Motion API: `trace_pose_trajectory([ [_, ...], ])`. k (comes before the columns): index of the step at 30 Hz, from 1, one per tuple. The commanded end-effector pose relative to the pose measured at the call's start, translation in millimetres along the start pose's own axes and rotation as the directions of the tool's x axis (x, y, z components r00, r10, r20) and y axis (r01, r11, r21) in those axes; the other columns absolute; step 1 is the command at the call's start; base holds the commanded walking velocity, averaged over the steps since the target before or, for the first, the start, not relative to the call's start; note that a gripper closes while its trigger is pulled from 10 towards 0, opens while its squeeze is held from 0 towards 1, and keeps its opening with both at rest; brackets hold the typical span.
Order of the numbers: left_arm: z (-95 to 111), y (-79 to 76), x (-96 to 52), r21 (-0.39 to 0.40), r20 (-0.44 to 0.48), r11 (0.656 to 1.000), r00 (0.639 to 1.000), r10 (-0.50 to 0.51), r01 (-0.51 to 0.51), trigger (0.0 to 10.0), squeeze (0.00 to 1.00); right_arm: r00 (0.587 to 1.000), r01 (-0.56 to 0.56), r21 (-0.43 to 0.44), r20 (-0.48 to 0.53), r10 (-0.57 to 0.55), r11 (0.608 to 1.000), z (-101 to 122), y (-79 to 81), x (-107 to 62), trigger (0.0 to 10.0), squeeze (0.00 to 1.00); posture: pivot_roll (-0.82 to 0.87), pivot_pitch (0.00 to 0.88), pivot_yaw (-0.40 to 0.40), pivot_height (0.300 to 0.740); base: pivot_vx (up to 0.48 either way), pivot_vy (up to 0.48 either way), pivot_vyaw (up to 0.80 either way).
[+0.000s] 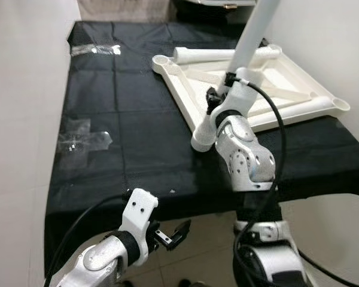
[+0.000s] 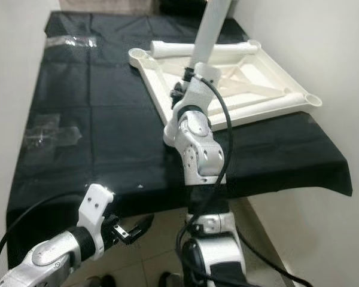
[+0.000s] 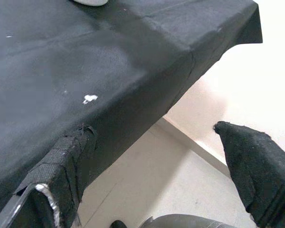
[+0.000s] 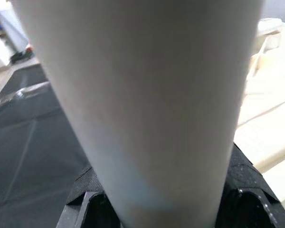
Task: Building children table
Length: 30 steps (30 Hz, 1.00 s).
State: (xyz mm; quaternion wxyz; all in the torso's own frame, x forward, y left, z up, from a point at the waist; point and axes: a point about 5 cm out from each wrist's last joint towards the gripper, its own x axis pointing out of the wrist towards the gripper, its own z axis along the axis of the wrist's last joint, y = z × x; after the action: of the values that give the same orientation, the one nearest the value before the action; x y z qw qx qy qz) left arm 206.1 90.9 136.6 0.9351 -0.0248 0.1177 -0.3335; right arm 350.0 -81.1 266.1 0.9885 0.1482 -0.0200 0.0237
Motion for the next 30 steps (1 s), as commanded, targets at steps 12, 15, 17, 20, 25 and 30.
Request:
trace_pose_trajectory([
  [12, -4, -3.2, -1.7, -0.016, -0.027, 1.0, 1.0, -0.015, 0.014, 10.0, 0.0, 0.873, -0.473, 0.233, -0.002, 0.487, 0.85, -1, 63.8, -38.9, 10.0, 0.0, 0.1, 0.191, -0.102, 0.74, 0.0, 0.0, 0.0],
  [15, -4, -3.4, -1.3, -0.017, -0.028, 1.0, 1.0, -0.014, 0.014, 10.0, 0.0, 0.864, -0.489, 0.235, 0.003, 0.503, 0.84, 2, 65.9, -44.2, 10.0, 0.0, 0.1, 0.186, -0.102, 0.74, 0.0, 0.0, 0.0],
  [17, -4, -3.7, -1.0, -0.018, -0.028, 1.0, 1.0, -0.014, 0.014, 10.0, 0.0, 0.879, -0.463, 0.236, -0.005, 0.478, 0.854, 2, 63.9, -46.9, 10.0, 0.0, 0.1, 0.183, -0.103, 0.74, 0.0, 0.0, 0.0],
  [20, -4, -3.7, -0.9, -0.018, -0.027, 1.0, 1.0, -0.015, 0.014, 10.0, 0.0, 0.881, -0.459, 0.235, -0.005, 0.473, 0.857, 2, 63.9, -47.8, 10.0, 0.0, 0.1, 0.183, -0.103, 0.74, 0.0, 0.0, 0.0],
  [25, -5, -3.6, -0.5, -0.019, -0.028, 1.0, 0.999, -0.015, 0.014, 10.0, 0.0, 0.869, -0.48, 0.219, -0.015, 0.494, 0.85, -2, 65.9, -51.7, 10.0, 0.0, 0.09, 0.177, -0.103, 0.74, 0.0, 0.0, 0.0],
  [30, -5, -3.3, 0.8, -0.019, -0.028, 1.0, 0.999, -0.017, 0.017, 10.0, 0.0, 0.846, -0.515, 0.204, -0.03, 0.532, 0.832, -11, 69.2, -58.4, 10.0, 1.0, 0.09, 0.167, -0.102, 0.74, 0.0, 0.0, 0.0],
])
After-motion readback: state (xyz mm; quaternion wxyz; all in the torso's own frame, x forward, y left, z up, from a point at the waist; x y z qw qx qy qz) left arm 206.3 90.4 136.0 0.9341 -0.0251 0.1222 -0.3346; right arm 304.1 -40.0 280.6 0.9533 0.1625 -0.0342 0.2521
